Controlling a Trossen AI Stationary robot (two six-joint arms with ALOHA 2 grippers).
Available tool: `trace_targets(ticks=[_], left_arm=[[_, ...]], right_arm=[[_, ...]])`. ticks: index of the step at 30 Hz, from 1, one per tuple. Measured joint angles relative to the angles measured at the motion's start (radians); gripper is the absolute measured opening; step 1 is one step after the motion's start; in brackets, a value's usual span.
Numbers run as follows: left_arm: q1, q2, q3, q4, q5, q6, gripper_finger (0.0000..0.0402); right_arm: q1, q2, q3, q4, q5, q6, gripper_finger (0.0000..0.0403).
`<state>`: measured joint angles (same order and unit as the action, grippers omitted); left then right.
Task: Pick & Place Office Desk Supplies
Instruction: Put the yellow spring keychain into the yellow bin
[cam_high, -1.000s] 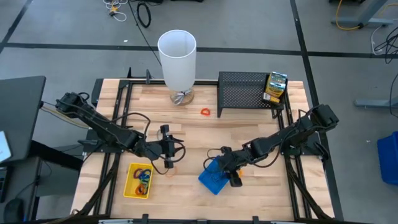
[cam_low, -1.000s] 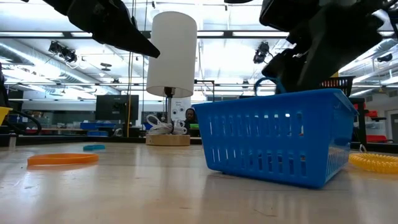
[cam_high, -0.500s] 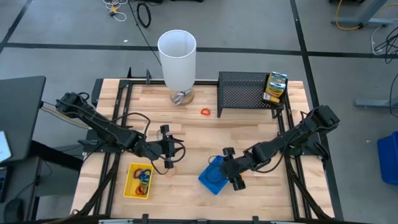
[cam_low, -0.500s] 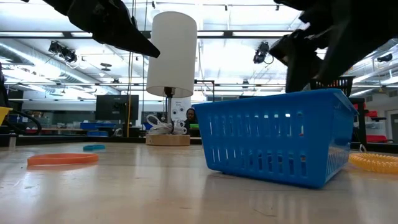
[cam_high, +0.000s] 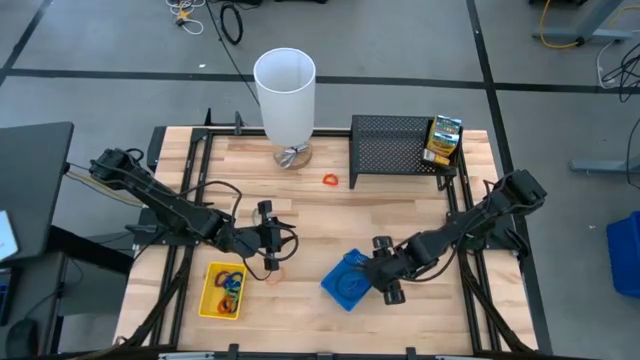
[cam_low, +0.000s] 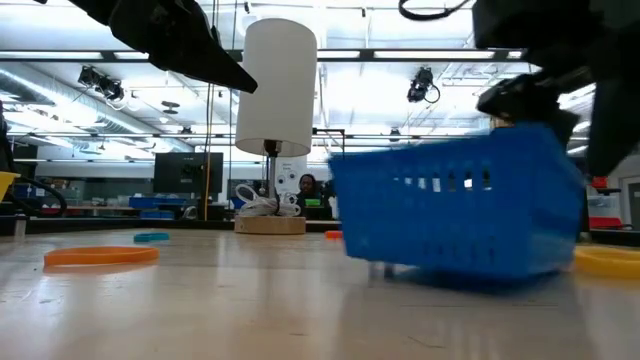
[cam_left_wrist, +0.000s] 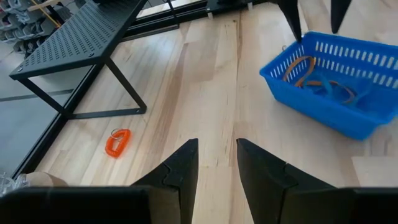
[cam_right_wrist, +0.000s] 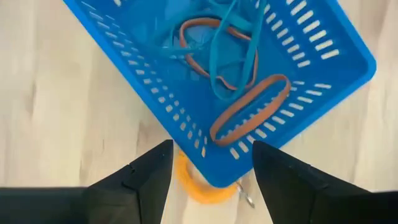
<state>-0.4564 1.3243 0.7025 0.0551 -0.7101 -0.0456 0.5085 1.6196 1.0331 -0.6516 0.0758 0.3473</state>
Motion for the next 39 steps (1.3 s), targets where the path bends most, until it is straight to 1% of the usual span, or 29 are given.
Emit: trace_targets(ticks=[5,9,11,14,18,20,24,27,34,39], left_arm=[[0.000,0.000,0.000,0.000,0.000,0.000,0.0120],[0.000,0.000,0.000,0.000,0.000,-0.001,0.0120],[0.000,0.000,0.000,0.000,0.000,-0.003,0.0120],[0.000,0.000,0.000,0.000,0.000,-0.006,0.0120],[0.000,0.000,0.000,-0.001,0.004,-0.014,0.0120],[0.000,0.000,0.000,-0.002,0.006,-0.015,0.0120],[-0.001,0.000,0.000,-0.011,0.007,-0.021,0.0120],[-0.001,0.000,0.000,-0.014,0.007,-0.021,0.0120],[0.000,0.000,0.000,-0.016,0.007,-0.024,0.0120],[0.000,0.000,0.000,-0.017,0.007,-0.031,0.0120]], right_arm=[[0.018,-0.001,0.041,-0.145,0.000,0.072,0.0228],[0.021,-0.001,0.090,-0.158,0.003,0.085,0.0228],[0.022,-0.001,0.126,-0.167,0.027,0.080,0.0228],[0.027,-0.002,0.179,-0.259,0.049,0.083,0.0223],[0.028,-0.002,0.180,-0.426,0.054,0.140,0.0208],[0.028,-0.003,0.147,-0.445,0.052,0.160,0.0200],[0.027,-0.002,0.048,-0.369,0.013,0.154,0.0189],[0.017,-0.002,-0.022,-0.293,-0.009,0.153,0.0188],[0.003,-0.002,-0.115,-0.153,-0.010,0.125,0.0188],[0.003,-0.002,-0.153,-0.108,-0.009,0.104,0.0186]])
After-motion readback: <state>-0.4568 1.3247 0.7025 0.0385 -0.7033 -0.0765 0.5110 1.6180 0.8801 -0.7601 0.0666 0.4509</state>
